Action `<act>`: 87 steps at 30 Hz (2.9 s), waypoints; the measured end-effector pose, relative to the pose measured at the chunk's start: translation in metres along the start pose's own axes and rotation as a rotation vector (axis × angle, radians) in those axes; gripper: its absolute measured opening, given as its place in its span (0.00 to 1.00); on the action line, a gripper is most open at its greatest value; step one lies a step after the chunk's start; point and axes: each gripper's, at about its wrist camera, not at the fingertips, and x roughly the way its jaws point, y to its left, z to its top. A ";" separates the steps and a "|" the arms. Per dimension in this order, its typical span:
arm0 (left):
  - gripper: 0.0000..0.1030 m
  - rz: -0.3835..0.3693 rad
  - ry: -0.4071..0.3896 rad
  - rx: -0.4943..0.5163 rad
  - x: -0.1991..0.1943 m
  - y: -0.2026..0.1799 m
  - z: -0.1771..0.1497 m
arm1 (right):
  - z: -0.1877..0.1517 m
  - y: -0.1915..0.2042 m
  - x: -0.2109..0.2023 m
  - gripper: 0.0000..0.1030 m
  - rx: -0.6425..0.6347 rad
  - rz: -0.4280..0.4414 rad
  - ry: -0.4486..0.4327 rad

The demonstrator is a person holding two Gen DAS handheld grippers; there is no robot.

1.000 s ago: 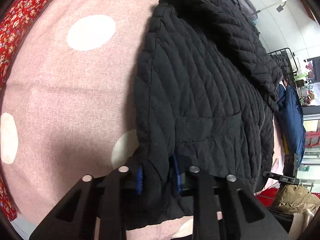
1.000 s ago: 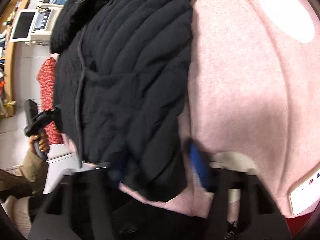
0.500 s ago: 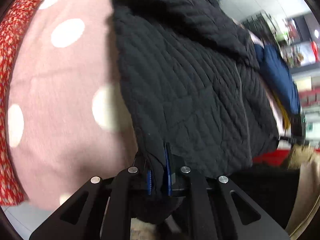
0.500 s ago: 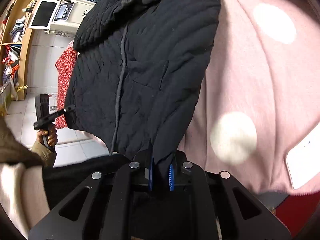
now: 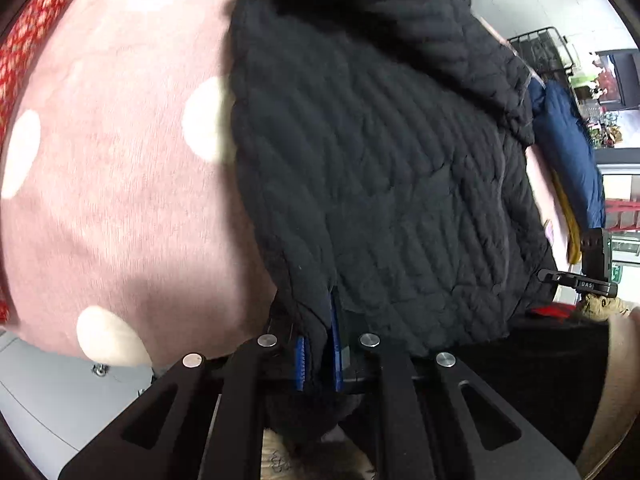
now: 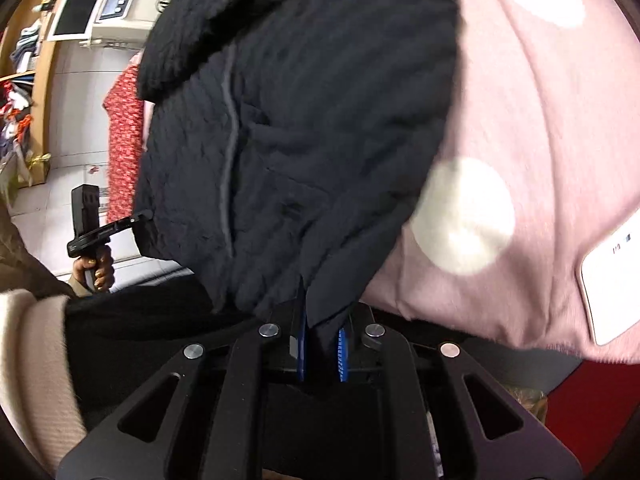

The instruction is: Fold large clothes

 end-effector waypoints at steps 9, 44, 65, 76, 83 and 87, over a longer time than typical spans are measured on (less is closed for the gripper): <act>0.09 -0.037 -0.199 0.006 -0.054 -0.018 0.066 | 0.093 0.055 -0.032 0.11 -0.119 0.029 -0.174; 0.23 -0.192 -0.328 -0.401 -0.056 0.006 0.321 | 0.336 -0.014 -0.091 0.11 0.233 0.024 -0.449; 0.85 0.314 -0.500 0.133 -0.059 -0.145 0.227 | 0.329 -0.049 -0.089 0.42 0.478 0.256 -0.444; 0.86 0.253 -0.426 0.181 -0.016 -0.191 0.204 | 0.312 -0.004 -0.137 0.75 0.371 0.241 -0.528; 0.87 0.310 -0.365 0.180 0.007 -0.200 0.193 | 0.281 0.095 -0.084 0.76 -0.055 -0.206 -0.410; 0.87 0.381 -0.347 0.203 0.016 -0.202 0.188 | 0.258 0.129 -0.031 0.76 -0.230 -0.459 -0.349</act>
